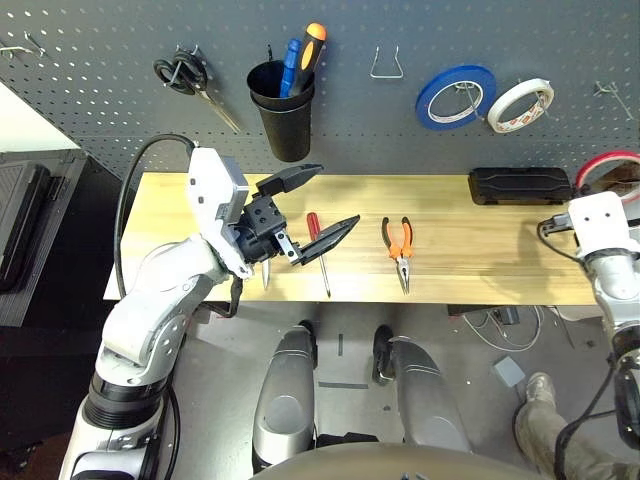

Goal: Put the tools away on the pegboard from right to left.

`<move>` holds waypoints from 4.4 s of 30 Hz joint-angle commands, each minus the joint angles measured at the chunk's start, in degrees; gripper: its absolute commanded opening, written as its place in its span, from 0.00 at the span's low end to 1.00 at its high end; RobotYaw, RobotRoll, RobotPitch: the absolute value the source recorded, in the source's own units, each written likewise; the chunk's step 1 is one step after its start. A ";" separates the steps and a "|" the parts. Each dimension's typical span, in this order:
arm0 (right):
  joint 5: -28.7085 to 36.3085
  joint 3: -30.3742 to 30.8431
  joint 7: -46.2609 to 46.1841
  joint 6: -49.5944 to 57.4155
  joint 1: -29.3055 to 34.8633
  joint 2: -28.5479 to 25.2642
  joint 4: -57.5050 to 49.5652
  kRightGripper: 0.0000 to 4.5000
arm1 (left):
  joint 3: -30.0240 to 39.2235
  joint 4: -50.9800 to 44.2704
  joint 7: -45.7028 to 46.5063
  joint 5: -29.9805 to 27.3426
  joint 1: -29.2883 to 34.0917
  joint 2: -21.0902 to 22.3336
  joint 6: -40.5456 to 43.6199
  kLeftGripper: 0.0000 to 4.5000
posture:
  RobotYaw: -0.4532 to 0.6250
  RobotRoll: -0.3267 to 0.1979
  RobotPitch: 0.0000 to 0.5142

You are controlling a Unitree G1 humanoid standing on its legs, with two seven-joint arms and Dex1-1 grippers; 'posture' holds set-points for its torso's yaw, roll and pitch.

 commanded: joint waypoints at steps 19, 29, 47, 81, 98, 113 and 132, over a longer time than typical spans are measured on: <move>-1.10 1.06 0.38 -7.13 -0.15 0.99 0.15 0.00 | -1.15 1.44 -2.87 1.87 0.77 1.03 -1.83 1.00 | 0.70 0.62 0.49; -3.75 1.58 -4.14 -9.55 3.47 0.53 -1.59 0.00 | -1.33 1.96 -3.99 1.78 0.16 1.18 -1.81 1.00 | 0.69 0.62 0.49; -2.11 1.63 0.90 2.99 -13.01 -0.48 5.62 0.00 | -2.58 4.34 -5.16 2.37 -2.67 0.12 -2.19 1.00 | 0.66 0.62 0.48; -2.84 1.96 -9.51 -8.77 -4.83 5.92 -0.61 0.99 | -1.87 1.45 -4.38 2.17 -0.42 2.93 0.68 1.00 | 0.70 0.62 0.52; 8.14 5.50 14.08 31.01 5.55 18.56 -24.33 0.99 | -2.33 5.20 -4.25 8.65 3.21 9.50 2.98 1.00 | 0.72 0.62 0.54; 16.86 6.27 13.26 79.23 8.01 31.75 -49.76 0.99 | -2.93 7.61 -4.21 14.23 5.63 12.40 6.28 1.00 | 0.74 0.62 0.58; 14.52 3.51 1.71 88.97 -6.75 35.29 -29.13 0.99 | -4.02 10.38 -5.42 18.49 5.15 15.66 9.34 1.00 | 0.77 0.62 0.62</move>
